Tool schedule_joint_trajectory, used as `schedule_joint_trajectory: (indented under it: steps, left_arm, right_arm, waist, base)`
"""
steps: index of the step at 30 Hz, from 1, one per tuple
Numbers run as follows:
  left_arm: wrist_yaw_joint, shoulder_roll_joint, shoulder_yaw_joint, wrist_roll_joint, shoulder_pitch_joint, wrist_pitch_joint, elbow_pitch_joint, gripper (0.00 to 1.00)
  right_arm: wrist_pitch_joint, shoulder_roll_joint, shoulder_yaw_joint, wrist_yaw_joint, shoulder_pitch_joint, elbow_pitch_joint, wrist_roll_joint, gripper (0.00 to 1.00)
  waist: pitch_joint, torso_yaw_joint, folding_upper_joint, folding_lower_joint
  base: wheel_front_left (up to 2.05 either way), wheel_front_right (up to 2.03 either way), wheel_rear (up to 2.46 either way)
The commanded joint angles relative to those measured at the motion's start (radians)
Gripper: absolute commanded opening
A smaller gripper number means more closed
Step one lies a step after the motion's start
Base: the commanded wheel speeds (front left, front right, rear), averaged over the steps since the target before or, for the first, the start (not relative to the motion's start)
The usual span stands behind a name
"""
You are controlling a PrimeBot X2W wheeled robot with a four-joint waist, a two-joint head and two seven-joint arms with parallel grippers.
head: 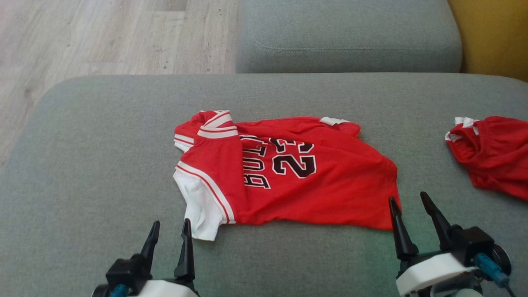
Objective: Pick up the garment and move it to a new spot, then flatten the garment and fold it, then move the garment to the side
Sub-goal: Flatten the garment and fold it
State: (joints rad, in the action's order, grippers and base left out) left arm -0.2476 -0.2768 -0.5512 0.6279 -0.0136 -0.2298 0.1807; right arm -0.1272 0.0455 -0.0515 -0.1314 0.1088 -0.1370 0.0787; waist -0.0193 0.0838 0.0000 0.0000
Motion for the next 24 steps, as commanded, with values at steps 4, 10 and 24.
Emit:
schedule_joint_trajectory:
  steps: [4,10,24]
  left_arm:
    - [-0.011,-0.021,0.029,0.004,0.039,-0.003,-0.033,1.00]
    - [-0.009,-0.030,0.021,-0.003,0.071,0.022,-0.030,1.00]
    - [0.084,-0.016,0.001,0.037,0.332,0.191,0.182,1.00]
  right_arm:
    - [-0.005,0.005,-0.014,0.001,-0.026,0.034,0.003,1.00]
    - [-0.006,0.005,-0.018,0.001,-0.035,0.032,0.002,1.00]
    - [0.004,0.005,-0.031,0.001,-0.112,0.043,-0.033,1.00]
  waist:
    - [0.003,0.004,0.0000,0.0000]
    - [0.019,0.001,0.0000,0.0000]
    - [0.154,-0.072,0.0000,0.0000]
  base:
    - [0.00,0.00,0.00]
    - [0.00,0.00,0.00]
    - [0.00,0.00,0.00]
